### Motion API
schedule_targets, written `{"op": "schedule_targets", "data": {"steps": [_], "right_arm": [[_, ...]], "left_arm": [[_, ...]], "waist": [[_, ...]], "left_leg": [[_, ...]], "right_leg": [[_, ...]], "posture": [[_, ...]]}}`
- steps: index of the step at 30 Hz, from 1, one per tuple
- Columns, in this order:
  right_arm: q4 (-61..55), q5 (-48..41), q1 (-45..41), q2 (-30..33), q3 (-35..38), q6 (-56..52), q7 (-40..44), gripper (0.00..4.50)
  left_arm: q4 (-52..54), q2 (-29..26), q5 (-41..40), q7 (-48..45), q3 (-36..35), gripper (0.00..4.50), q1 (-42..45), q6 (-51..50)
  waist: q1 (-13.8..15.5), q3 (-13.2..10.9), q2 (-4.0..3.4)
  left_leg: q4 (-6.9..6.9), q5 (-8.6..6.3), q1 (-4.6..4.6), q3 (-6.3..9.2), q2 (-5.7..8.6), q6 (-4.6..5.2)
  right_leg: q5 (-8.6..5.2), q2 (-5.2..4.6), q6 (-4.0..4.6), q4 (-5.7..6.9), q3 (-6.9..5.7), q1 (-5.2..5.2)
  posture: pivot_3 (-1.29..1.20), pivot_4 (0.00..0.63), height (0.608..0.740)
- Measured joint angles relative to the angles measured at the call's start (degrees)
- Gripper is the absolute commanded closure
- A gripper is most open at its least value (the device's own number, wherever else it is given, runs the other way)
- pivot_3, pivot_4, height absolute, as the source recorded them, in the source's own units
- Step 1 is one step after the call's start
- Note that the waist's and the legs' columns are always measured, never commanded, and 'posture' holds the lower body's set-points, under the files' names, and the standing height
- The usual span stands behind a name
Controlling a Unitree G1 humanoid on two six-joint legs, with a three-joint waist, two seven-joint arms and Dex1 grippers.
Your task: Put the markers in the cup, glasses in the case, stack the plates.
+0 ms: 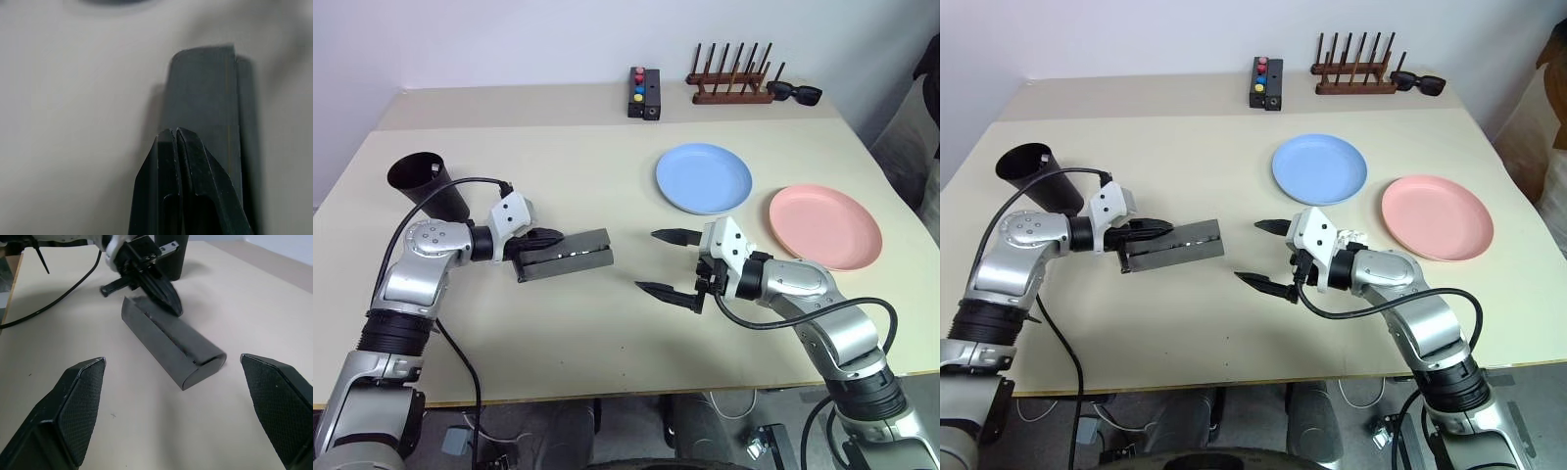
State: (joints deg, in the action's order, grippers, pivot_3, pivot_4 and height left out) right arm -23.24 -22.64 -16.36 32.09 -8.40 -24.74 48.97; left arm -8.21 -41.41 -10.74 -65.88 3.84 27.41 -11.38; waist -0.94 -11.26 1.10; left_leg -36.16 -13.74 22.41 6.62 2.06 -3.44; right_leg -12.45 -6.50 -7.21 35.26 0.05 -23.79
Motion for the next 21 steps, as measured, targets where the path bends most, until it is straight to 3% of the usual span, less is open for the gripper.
{"op": "schedule_targets", "data": {"steps": [21], "right_arm": [[3.0, 0.9, -0.2, 1.6, 1.7, 1.4, 0.8, 0.0]], "left_arm": [[3.9, -0.2, -3.5, 1.2, -3.6, 4.44, -3.5, -0.9]], "waist": [[0.1, 0.0, 0.0]], "left_leg": [[0.0, 0.0, -0.01, 0.0, 0.0, 0.0]], "right_leg": [[0.0, 0.0, 0.01, -0.01, 0.0, 0.0]], "posture": [[0.0, 0.15, 0.734]]}}
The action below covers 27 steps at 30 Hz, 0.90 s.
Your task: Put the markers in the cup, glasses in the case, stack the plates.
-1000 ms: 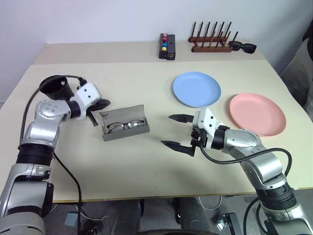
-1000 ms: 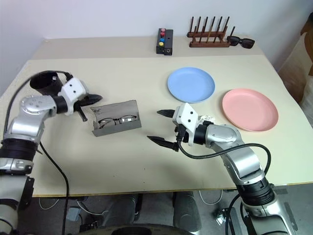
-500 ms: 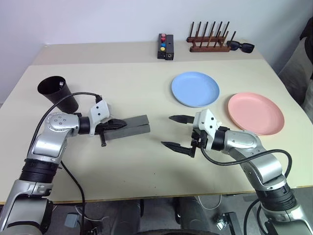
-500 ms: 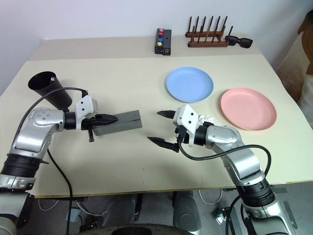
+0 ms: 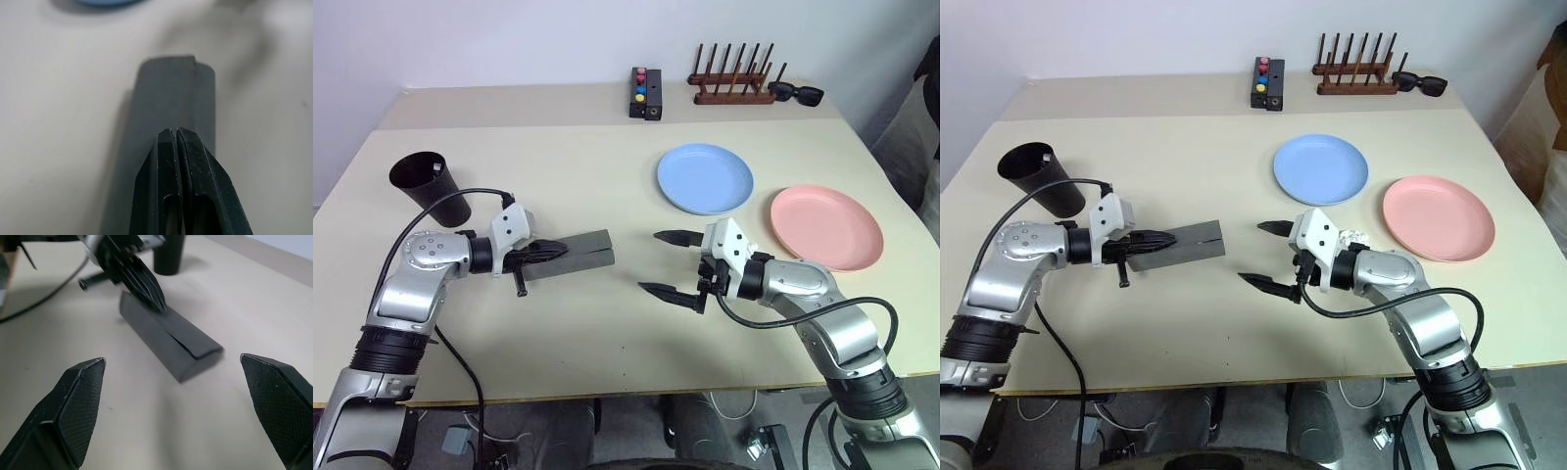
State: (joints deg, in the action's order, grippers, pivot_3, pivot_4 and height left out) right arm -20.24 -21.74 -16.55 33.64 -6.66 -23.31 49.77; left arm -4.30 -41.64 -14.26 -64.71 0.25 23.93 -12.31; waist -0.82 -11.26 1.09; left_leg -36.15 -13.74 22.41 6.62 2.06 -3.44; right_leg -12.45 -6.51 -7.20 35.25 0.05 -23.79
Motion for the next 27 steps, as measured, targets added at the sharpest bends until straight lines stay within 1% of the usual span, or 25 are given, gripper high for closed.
{"op": "schedule_targets", "data": {"steps": [4, 7, 10, 14, 20, 27], "right_arm": [[2.4, 0.9, -0.4, 1.9, 3.5, 0.6, -0.6, 0.0], [6.5, 3.3, -2.1, 2.3, 4.6, 1.9, -2.6, 0.0], [12.4, 7.7, -5.7, 2.2, 4.7, 3.9, -5.9, 0.0], [23.8, 15.4, -12.9, 0.5, 1.2, 9.8, -9.5, 0.0], [42.4, 25.5, -21.2, -1.1, -4.4, 20.2, -12.7, 0.0], [51.9, 28.4, -24.5, -1.2, -5.4, 27.6, -11.9, 0.0]], "left_arm": [[1.6, -0.1, -3.1, 0.1, -2.3, 4.44, 0.1, -1.7], [6.0, -0.2, -6.2, 0.1, -3.6, 4.44, 0.2, -4.5], [11.8, -0.4, -9.2, 0.2, -3.8, 4.44, -0.1, -7.7], [17.1, -0.5, -10.2, 1.2, -3.0, 4.44, -4.2, -11.0], [19.2, 1.1, -10.2, 4.8, -1.6, 4.44, -8.6, -12.6], [21.8, 2.0, -10.4, 8.6, -1.8, 4.44, -11.3, -13.7]], "waist": [[0.0, 0.0, 0.0], [0.0, 0.0, 0.0], [-0.2, 0.0, 0.0], [-0.8, 0.0, -0.04], [-0.3, 0.0, -0.04], [-0.3, 0.0, -0.05]], "left_leg": [[0.0, 0.0, 0.0, 0.0, 0.0, 0.0], [-0.01, 0.0, 0.01, 0.0, 0.0, 0.0], [0.02, 0.0, -0.01, -0.02, 0.0, 0.0], [0.06, 0.0, -0.04, -0.06, -0.01, 0.0], [0.03, 0.0, 0.0, -0.05, 0.01, 0.0], [0.04, 0.0, 0.0, -0.05, 0.01, -0.01]], "right_leg": [[0.0, 0.0, 0.0, -0.02, 0.0, 0.01], [0.0, 0.0, 0.0, -0.02, 0.0, 0.01], [0.0, 0.0, 0.01, -0.01, 0.01, 0.0], [0.01, 0.0, 0.01, -0.01, 0.03, -0.02], [0.01, 0.0, 0.02, -0.03, 0.04, -0.02], [0.01, 0.0, 0.02, -0.03, 0.05, -0.03]], "posture": [[0.0, 0.15, 0.734], [0.0, 0.15, 0.734], [0.0, 0.15, 0.734], [0.0, 0.15, 0.734], [0.0, 0.15, 0.734], [0.0, 0.15, 0.734]]}}
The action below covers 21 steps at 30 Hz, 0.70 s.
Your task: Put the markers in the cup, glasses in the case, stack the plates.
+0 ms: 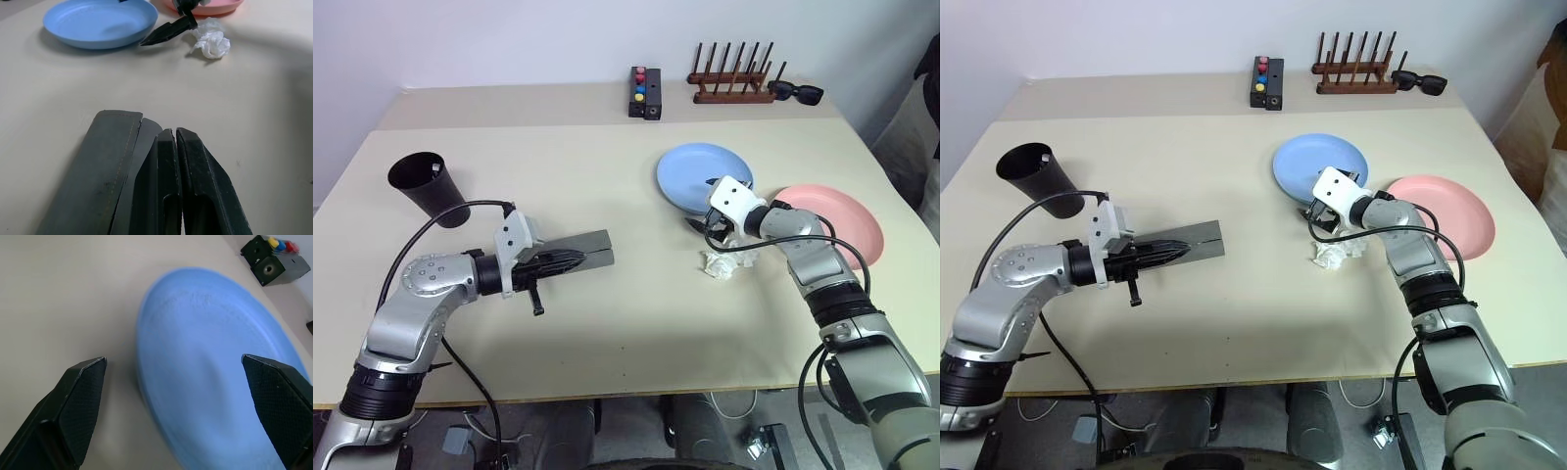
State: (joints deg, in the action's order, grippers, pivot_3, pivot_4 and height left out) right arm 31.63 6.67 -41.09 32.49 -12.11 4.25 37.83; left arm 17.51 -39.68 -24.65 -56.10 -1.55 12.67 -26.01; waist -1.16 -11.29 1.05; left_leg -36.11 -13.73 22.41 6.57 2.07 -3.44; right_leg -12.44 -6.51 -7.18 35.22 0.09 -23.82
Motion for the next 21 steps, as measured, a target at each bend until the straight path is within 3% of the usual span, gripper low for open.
{"op": "schedule_targets", "data": {"steps": [18, 21], "right_arm": [[8.2, 3.4, -0.3, 1.6, 1.1, 9.2, -0.7, 0.0], [10.8, 4.2, -1.5, 1.0, 0.9, 11.2, -0.9, 0.88]], "left_arm": [[0.8, 1.1, -1.9, 1.8, 0.6, 4.44, 0.7, 0.0], [0.6, 1.3, -1.9, 1.6, 0.6, 4.5, 1.3, 0.0]], "waist": [[-0.1, 0.0, 0.0], [-0.3, 0.0, 0.0]], "left_leg": [[-0.02, 0.0, -0.02, -0.01, 0.0, 0.0], [-0.01, 0.0, -0.04, -0.02, 0.0, 0.0]], "right_leg": [[0.0, 0.0, 0.01, 0.0, 0.01, 0.03], [0.01, 0.0, 0.01, 0.01, 0.02, 0.04]], "posture": [[0.0, 0.15, 0.734], [0.0, 0.15, 0.734]]}}
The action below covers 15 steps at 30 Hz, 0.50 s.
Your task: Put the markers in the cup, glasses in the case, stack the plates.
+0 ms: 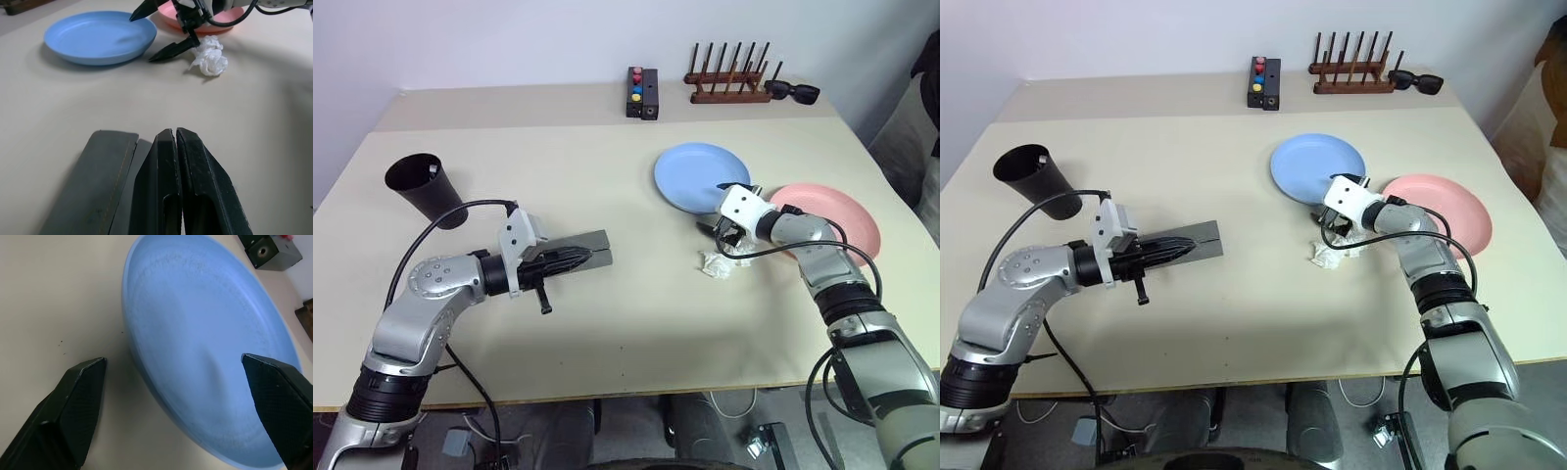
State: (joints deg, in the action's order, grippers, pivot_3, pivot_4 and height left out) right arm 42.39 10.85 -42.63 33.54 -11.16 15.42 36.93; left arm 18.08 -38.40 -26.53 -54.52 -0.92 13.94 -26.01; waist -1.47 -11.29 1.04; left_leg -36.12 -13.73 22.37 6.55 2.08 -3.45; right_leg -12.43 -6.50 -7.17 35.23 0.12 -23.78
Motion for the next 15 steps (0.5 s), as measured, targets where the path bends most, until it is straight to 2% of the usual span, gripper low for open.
{"op": "schedule_targets", "data": {"steps": [4, 7, 15], "right_arm": [[2.2, 1.0, -0.2, -0.4, -0.5, 1.8, 0.0, 2.81], [2.4, 1.6, -0.2, -0.5, -0.8, 3.4, -0.2, 4.45], [-0.7, 4.5, 0.5, 1.3, -1.0, 6.8, -2.5, 4.48]], "left_arm": [[0.0, 0.0, 0.0, 0.0, 0.0, 4.5, 0.0, 0.0], [0.0, 0.0, 0.0, 0.1, 0.0, 4.5, -0.2, 0.0], [0.2, 0.2, 0.0, 0.9, 0.0, 4.5, -0.3, 0.0]], "waist": [[0.0, 0.0, 0.0], [0.0, 0.0, 0.0], [0.2, 0.0, -0.03]], "left_leg": [[0.01, 0.0, 0.01, 0.0, 0.0, 0.0], [0.01, 0.0, 0.0, 0.0, 0.0, 0.0], [0.0, 0.0, 0.01, 0.0, 0.01, 0.0]], "right_leg": [[0.0, 0.0, 0.0, -0.01, 0.0, 0.0], [0.0, 0.0, 0.0, -0.01, 0.0, 0.0], [0.0, 0.0, 0.0, -0.01, 0.01, -0.01]], "posture": [[0.0, 0.15, 0.734], [0.0, 0.15, 0.734], [0.0, 0.15, 0.734]]}}
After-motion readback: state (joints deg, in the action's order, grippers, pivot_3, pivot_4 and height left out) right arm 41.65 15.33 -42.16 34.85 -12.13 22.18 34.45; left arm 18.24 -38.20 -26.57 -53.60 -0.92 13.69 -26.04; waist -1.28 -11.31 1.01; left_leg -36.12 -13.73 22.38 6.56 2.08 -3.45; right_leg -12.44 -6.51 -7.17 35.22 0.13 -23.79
